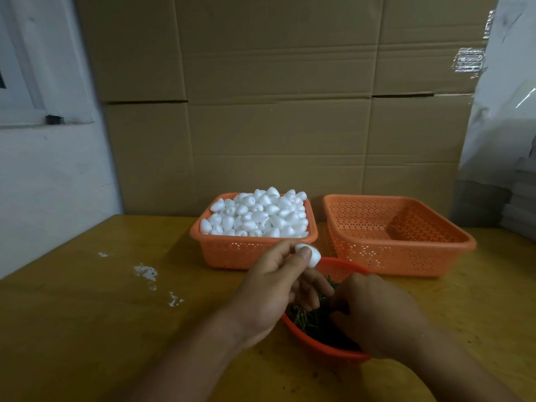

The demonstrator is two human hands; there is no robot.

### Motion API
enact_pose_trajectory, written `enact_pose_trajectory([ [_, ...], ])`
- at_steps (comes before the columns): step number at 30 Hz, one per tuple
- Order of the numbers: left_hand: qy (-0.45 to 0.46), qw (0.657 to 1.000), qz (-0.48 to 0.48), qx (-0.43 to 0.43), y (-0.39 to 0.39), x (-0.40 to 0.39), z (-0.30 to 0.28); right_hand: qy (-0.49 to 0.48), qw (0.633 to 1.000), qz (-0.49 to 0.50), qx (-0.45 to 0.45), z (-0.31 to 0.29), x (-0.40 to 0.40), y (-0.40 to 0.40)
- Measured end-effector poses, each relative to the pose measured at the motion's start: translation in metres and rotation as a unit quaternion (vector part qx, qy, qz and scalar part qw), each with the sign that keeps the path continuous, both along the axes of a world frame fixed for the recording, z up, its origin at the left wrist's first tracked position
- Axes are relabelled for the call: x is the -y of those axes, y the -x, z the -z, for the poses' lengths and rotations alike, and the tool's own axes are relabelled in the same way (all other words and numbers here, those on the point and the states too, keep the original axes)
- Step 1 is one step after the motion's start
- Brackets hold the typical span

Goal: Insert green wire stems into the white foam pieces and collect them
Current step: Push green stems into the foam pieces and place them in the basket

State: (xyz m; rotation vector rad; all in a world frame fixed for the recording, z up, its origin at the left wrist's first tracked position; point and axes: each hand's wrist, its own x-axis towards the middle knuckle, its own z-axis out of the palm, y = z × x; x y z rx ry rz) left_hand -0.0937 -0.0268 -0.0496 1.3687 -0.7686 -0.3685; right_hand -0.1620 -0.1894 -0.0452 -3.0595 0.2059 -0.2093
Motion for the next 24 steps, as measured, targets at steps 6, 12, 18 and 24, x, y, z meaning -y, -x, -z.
enact_pose_trajectory([
  [6,0.043,0.988,0.036,-0.146,-0.002,-0.002,-0.003,-0.023,0.998,0.012,0.056,0.001,0.003,0.003],
  [12,0.077,0.971,0.06,-0.217,-0.009,-0.003,0.0,-0.086,0.983,-0.031,0.159,0.0,0.007,0.005],
  [18,0.085,0.963,0.059,-0.249,-0.011,-0.003,0.0,-0.235,0.945,-0.054,0.223,-0.001,0.0,0.008],
  [24,0.077,0.962,0.049,-0.259,-0.009,0.0,-0.001,-0.388,0.88,-0.105,0.252,-0.007,-0.006,0.015],
])
